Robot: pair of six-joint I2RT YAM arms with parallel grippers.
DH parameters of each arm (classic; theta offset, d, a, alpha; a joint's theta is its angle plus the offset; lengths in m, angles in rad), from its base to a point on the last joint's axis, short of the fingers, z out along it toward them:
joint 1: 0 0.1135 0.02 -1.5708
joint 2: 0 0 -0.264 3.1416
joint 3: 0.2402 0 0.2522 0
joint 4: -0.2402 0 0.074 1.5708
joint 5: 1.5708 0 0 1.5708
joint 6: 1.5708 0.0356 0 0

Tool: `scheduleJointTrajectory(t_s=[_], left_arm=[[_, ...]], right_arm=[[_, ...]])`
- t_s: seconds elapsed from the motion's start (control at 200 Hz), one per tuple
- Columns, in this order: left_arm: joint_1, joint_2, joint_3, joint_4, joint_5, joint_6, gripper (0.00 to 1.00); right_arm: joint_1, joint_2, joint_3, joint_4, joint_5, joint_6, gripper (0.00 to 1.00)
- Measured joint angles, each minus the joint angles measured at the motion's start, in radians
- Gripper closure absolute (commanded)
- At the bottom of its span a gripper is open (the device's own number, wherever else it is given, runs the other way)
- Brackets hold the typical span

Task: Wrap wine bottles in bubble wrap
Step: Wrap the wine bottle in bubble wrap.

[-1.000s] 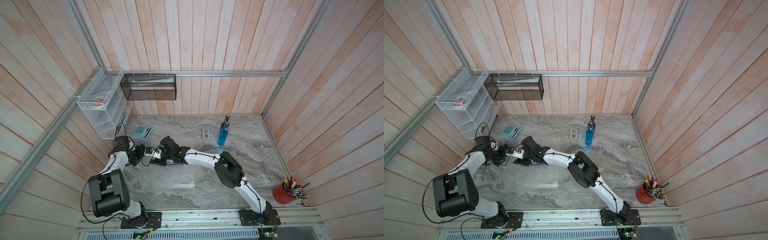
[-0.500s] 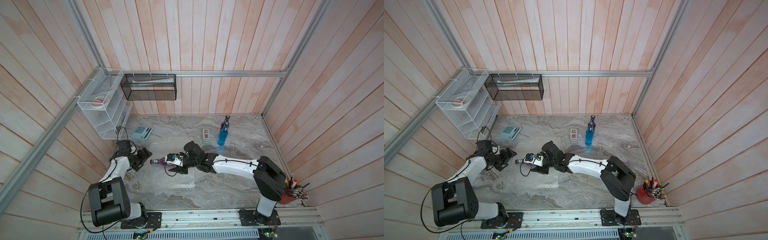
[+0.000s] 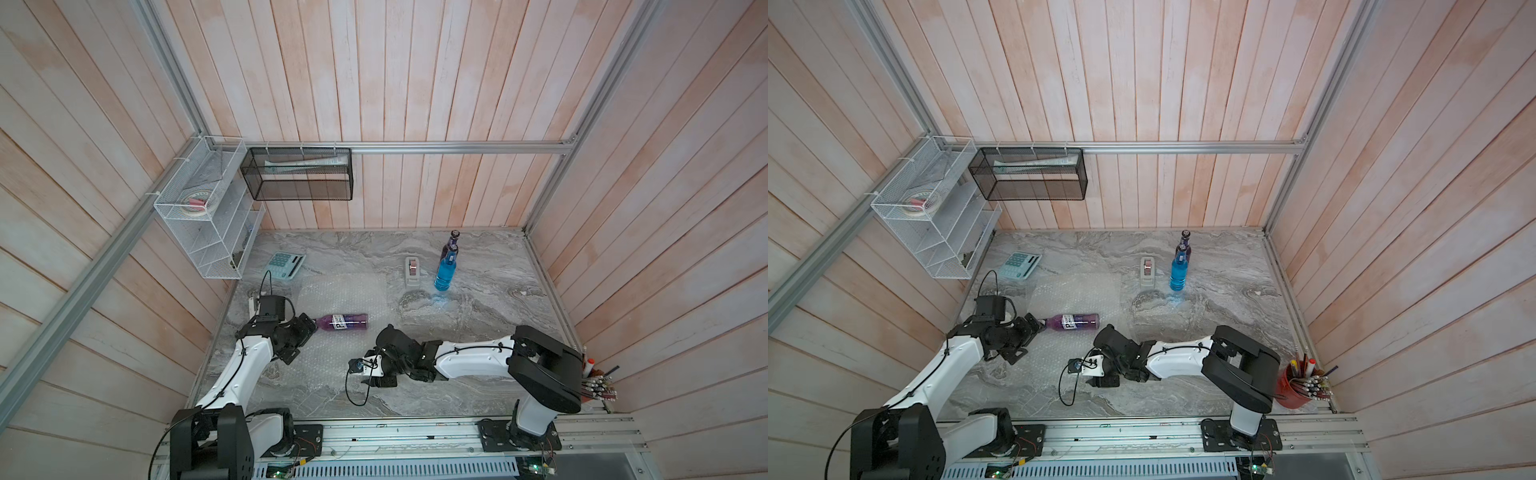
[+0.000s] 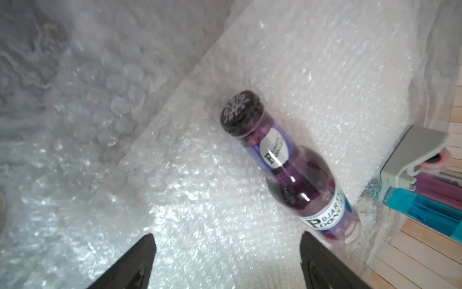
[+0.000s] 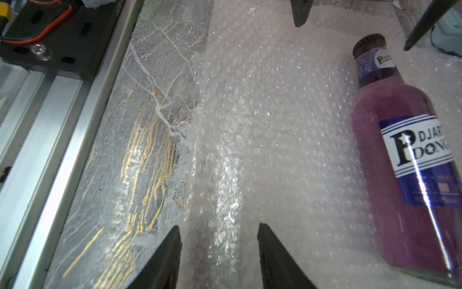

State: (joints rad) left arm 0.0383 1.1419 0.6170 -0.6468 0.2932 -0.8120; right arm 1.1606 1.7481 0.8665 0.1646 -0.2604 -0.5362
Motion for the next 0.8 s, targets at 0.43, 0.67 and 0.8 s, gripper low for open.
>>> scheduleJointTrajectory(t_s=[0.43, 0.67, 0.8], left_arm=[[-0.018, 0.007, -0.04, -0.004, -0.019, -0.031, 0.07], [-0.018, 0.032, -0.038, -0.005, -0.026, -0.027, 0.07], [-0.018, 0.032, -0.033, -0.01, -0.039, -0.019, 0.07]], right_arm=[[0.009, 0.031, -0.023, 0.015, -0.028, -0.014, 0.48], [0.022, 0.057, -0.019, 0.03, 0.004, -0.016, 0.69], [0.023, 0.057, -0.018, 0.026, 0.039, -0.005, 0.91]])
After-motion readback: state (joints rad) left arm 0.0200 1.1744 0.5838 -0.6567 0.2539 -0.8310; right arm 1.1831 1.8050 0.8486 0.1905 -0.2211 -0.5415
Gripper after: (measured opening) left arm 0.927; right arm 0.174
